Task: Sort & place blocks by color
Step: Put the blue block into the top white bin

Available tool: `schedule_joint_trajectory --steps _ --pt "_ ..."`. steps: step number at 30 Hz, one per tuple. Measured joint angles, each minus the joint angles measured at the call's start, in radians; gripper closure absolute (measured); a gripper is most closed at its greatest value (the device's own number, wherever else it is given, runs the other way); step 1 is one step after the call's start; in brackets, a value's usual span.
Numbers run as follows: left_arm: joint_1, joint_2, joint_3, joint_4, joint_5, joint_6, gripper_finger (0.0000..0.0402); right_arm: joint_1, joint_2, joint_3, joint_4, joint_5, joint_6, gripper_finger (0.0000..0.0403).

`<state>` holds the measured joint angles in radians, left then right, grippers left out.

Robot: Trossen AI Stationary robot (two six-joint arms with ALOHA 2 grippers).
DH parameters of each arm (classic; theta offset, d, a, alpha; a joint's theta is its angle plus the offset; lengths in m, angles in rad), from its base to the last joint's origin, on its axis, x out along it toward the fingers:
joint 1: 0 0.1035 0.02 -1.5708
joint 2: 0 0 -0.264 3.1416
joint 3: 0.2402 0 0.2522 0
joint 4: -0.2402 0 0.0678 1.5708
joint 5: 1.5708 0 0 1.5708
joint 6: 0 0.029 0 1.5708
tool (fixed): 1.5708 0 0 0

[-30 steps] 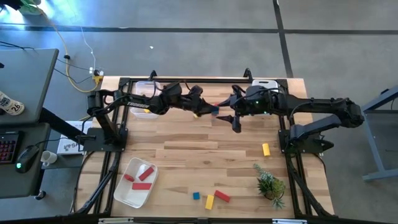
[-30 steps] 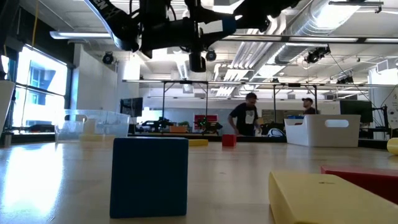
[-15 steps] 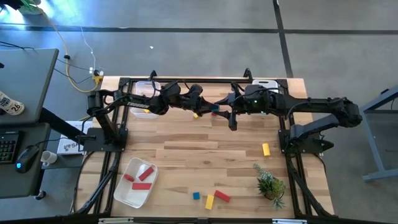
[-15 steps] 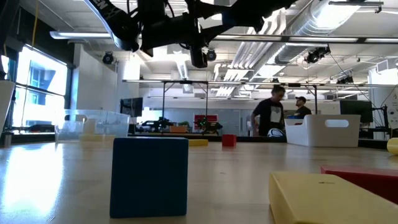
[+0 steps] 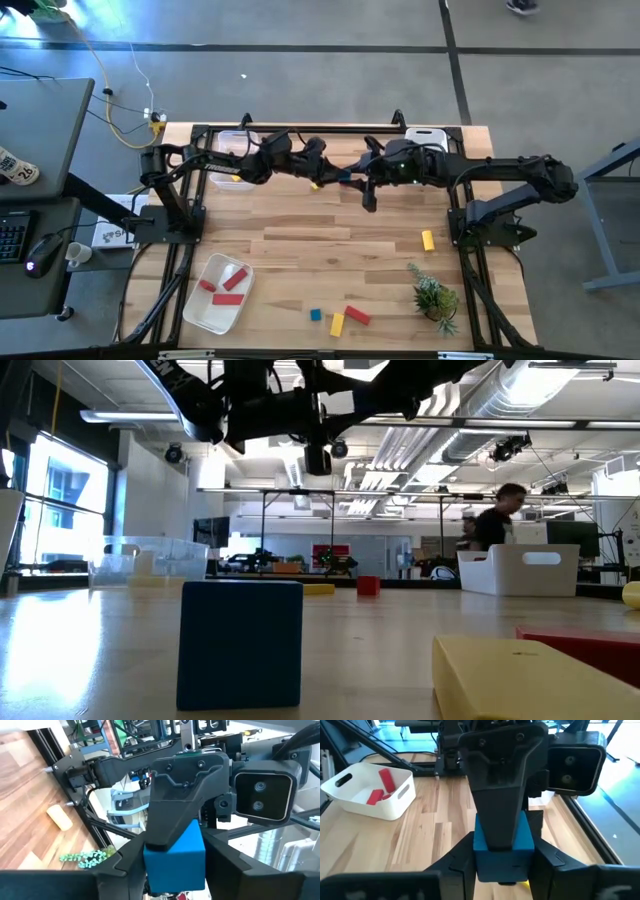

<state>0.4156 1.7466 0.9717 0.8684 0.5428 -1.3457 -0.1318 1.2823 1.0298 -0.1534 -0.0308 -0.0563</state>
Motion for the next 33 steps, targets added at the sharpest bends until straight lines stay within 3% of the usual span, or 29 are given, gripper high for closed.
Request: schedule_joint_trajectory --steps 7,16,23,33 --pt "0.002 0.0 0.001 -0.008 -0.006 0.055 0.0222 0.0 0.0 0.0 -0.004 0.003 0.012 0.0297" --pt "0.013 0.0 0.001 -0.04 -0.062 0.203 0.0178 0.0 -0.002 0.002 -0.093 0.109 0.065 0.0297" --pt "0.03 0.0 0.001 -0.137 -0.049 0.286 0.0175 -0.001 -0.001 0.0 -0.12 0.17 0.09 0.0297" --pt "0.032 0.0 0.001 -0.147 -0.047 0.365 0.0174 -0.008 -0.001 0.0 -0.228 0.313 0.21 0.0297"
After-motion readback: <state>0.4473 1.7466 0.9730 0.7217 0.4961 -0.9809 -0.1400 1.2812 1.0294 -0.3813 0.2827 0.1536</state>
